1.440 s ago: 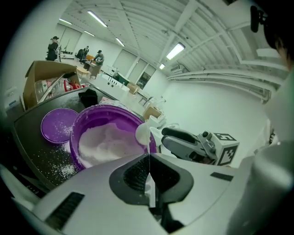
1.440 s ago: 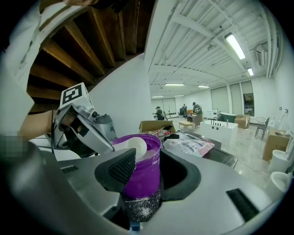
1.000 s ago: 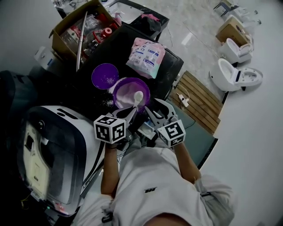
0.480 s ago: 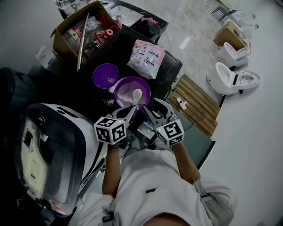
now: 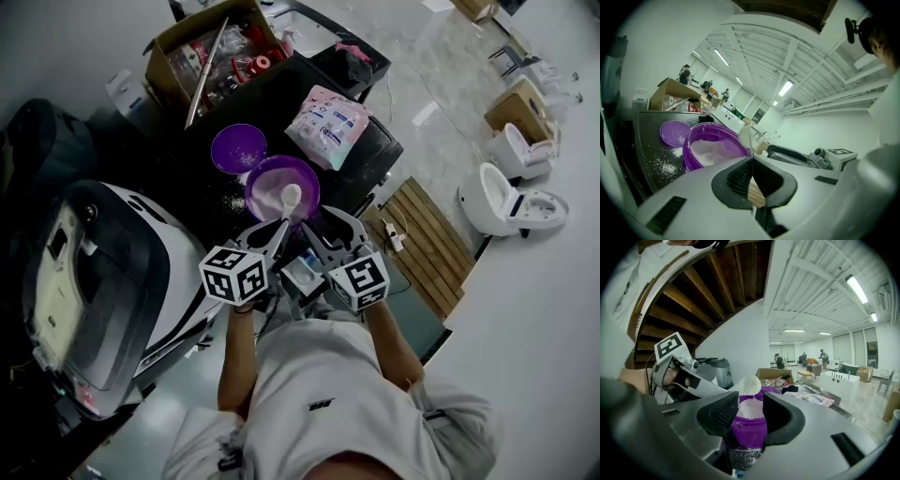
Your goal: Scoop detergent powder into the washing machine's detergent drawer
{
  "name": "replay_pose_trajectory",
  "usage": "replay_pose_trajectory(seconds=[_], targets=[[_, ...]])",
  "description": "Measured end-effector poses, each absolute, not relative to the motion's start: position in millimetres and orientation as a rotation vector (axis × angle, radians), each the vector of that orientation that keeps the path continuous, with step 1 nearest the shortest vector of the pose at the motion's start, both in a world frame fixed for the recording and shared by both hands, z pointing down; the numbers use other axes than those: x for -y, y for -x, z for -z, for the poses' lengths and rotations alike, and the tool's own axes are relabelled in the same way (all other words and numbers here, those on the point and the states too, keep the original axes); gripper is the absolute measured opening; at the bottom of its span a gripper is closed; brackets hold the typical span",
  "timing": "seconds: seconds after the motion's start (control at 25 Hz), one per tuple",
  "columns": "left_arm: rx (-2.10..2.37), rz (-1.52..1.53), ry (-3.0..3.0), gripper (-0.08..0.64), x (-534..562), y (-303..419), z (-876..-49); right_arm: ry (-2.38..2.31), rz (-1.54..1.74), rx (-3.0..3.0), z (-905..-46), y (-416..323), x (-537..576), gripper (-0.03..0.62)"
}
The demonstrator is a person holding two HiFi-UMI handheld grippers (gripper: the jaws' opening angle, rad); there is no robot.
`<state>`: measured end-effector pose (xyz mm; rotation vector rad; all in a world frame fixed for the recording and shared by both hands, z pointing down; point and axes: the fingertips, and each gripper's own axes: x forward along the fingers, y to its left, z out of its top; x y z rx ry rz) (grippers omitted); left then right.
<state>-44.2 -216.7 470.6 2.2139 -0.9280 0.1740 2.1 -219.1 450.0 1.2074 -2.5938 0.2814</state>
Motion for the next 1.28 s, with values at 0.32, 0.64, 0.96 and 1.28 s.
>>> replay_pose_trajectory(seconds=[0.32, 0.64, 0.96, 1.28], targets=[[1.116, -0.114, -2.161, 0.015, 195.4, 33.7, -458.7, -1.039, -0.253, 2.694, -442.1, -17.8, 202.9, 0.161], [1.185, -0.067, -2.114, 0.015, 165.8, 31.1, -455.2, -0.957, -0.246, 2.723, -442.8, -21.7, 177.0, 0.161], [1.158, -0.056, -2.112, 0.015, 135.2, 37.4, -458.9, -0.984, -0.24, 2.693, -446.6, -19.6, 147.7, 0.161], [1.083, -0.057, -2.15, 0.015, 100.6, 43.3, -463.0, -1.081, -0.231, 2.634, -448.6, -18.2, 106.6, 0.161]])
